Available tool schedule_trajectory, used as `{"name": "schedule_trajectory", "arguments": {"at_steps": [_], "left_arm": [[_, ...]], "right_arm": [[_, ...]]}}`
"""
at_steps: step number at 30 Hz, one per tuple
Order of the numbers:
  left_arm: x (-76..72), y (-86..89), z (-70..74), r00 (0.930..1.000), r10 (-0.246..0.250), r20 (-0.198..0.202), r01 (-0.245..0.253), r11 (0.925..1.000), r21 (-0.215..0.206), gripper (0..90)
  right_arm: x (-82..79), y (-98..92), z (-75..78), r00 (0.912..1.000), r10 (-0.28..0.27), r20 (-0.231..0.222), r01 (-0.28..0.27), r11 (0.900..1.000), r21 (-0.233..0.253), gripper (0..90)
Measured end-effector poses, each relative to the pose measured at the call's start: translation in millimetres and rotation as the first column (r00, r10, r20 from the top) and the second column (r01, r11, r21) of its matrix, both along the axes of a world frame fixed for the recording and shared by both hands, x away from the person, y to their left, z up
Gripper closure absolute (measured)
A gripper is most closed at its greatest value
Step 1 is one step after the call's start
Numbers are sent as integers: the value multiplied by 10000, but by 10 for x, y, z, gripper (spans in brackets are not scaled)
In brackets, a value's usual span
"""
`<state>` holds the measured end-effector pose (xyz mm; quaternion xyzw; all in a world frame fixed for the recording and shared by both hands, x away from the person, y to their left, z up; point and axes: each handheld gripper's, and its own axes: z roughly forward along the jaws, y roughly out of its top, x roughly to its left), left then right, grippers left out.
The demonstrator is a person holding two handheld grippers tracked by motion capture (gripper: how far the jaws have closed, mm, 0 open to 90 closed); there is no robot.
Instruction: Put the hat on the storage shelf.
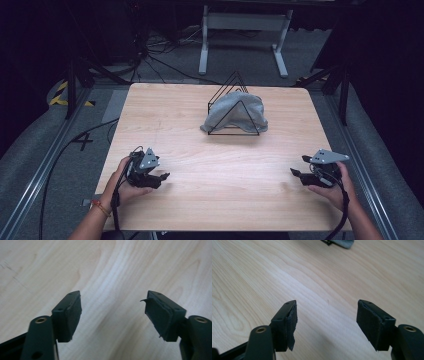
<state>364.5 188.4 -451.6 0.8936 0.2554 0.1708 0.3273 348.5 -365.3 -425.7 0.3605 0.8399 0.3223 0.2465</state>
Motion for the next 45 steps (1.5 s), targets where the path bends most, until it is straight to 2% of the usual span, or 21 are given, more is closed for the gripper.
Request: {"name": "schedule_trajectory", "arguments": {"at_steps": [2,4,7,8,9,10,11,12,13,14,15,16,17,19,24,45], "left_arm": [[-39,27,-64,9992,-137,-387,133,9999,-98,251],[-43,31,-77,9985,-142,-535,135,9998,-136,221],[-62,64,-92,9968,-224,-766,207,9995,-222,188],[-64,91,-105,9957,-282,-881,246,9988,-418,186],[-57,104,-118,9939,-291,-1065,249,9988,-410,187],[-57,104,-118,9939,-291,-1065,249,9988,-410,182],[-38,111,-181,9898,-318,-1387,273,9991,-339,177],[-38,111,-181,9898,-318,-1387,273,9991,-339,165],[-28,136,-205,9859,-475,-1606,398,9979,-509,143],[-28,136,-205,9859,-475,-1606,398,9979,-509,154],[-22,145,-221,9888,-435,-1431,342,9972,-668,154],[-33,151,-229,9887,-439,-1434,340,9969,-705,152],[-46,156,-253,9911,-420,-1263,309,9956,-884,148],[-74,196,-295,9943,-418,-984,293,9917,-1253,142],[-94,204,-297,9953,-206,-950,88,9923,-1233,139],[-93,200,-298,9956,-107,-928,-10,9921,-1254,139]], "right_arm": [[-75,-83,-84,9998,-184,-86,185,9998,91,309],[-113,-115,-127,9997,-189,-175,195,9992,346,302],[-161,-144,-202,9994,-243,-244,253,9989,392,282],[-197,-172,-277,9984,-385,-404,406,9978,524,273],[-209,-184,-305,9979,-441,-480,468,9973,558,267],[-209,-184,-305,9979,-441,-480,468,9973,558,267],[-237,-226,-373,9966,-556,-603,597,9959,676,234],[-246,-245,-384,9964,-609,-591,657,9944,823,235],[-258,-281,-399,9950,-758,-658,825,9910,1055,230],[-258,-281,-399,9950,-758,-658,825,9910,1055,230],[-261,-303,-410,9943,-840,-649,912,9890,1165,221],[-256,-329,-416,9912,-1070,-779,1166,9843,1323,215],[-258,-334,-414,9885,-1269,-821,1373,9811,1360,213],[-255,-338,-413,9880,-1302,-828,1404,9813,1314,207],[-253,-342,-415,9885,-1269,-818,1367,9823,1280,206],[-252,-343,-415,9887,-1261,-813,1359,9824,1278,206]]}}
